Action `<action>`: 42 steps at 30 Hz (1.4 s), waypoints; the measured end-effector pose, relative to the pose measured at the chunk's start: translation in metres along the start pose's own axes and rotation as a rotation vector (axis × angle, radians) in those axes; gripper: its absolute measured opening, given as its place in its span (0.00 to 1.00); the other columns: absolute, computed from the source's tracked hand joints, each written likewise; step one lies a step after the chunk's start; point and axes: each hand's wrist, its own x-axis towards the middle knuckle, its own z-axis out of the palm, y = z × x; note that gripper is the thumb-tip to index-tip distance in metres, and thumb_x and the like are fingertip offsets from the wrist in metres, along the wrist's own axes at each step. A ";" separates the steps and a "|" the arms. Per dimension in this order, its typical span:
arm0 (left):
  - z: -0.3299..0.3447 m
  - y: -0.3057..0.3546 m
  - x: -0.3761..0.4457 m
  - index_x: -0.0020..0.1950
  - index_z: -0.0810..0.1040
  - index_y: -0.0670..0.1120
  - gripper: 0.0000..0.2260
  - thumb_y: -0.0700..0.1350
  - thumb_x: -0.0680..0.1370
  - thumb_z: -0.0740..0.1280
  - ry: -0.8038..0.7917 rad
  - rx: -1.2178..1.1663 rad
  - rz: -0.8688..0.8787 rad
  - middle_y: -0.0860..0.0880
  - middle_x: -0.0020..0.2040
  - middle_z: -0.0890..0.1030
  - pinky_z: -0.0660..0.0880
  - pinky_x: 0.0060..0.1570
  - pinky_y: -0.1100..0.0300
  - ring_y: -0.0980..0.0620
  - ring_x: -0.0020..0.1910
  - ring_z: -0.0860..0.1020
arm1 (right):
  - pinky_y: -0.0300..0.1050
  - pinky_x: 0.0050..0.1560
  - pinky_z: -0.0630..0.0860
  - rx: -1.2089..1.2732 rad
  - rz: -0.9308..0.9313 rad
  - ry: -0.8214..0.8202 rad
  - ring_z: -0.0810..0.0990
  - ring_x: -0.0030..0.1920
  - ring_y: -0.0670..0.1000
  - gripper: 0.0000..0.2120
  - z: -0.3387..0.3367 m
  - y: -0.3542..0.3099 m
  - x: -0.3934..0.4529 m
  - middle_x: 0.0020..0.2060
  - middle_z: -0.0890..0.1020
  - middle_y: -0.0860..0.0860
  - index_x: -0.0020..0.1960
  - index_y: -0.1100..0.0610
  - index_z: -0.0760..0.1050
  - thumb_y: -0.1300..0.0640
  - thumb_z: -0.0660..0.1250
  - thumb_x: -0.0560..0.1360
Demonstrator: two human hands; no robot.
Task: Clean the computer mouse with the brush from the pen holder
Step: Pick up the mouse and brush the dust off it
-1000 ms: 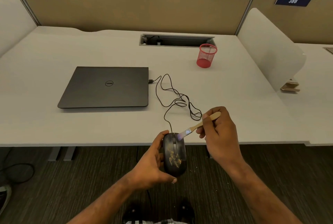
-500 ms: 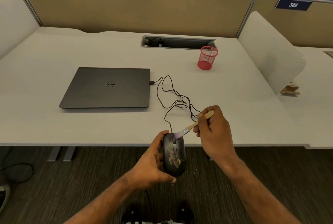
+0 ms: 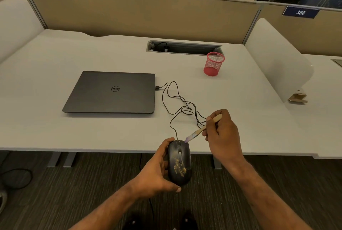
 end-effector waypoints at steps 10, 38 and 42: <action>0.005 0.001 0.000 0.76 0.55 0.66 0.55 0.28 0.63 0.79 -0.006 -0.014 -0.005 0.53 0.76 0.64 0.78 0.63 0.41 0.47 0.72 0.73 | 0.46 0.34 0.82 0.048 -0.015 -0.041 0.82 0.34 0.47 0.03 0.008 -0.006 -0.001 0.35 0.80 0.49 0.48 0.52 0.70 0.57 0.61 0.81; 0.009 0.000 0.001 0.70 0.61 0.74 0.53 0.28 0.64 0.79 -0.059 -0.035 0.024 0.52 0.75 0.65 0.78 0.62 0.45 0.48 0.71 0.74 | 0.48 0.33 0.80 -0.117 -0.052 -0.066 0.81 0.33 0.50 0.01 0.008 -0.011 0.004 0.33 0.80 0.50 0.51 0.54 0.70 0.57 0.62 0.80; 0.010 0.001 0.000 0.71 0.60 0.72 0.53 0.27 0.64 0.78 -0.069 -0.037 0.027 0.52 0.74 0.66 0.79 0.62 0.48 0.49 0.70 0.75 | 0.47 0.33 0.80 -0.120 -0.039 -0.046 0.81 0.35 0.50 0.02 0.012 -0.010 0.005 0.35 0.79 0.50 0.52 0.56 0.70 0.58 0.62 0.81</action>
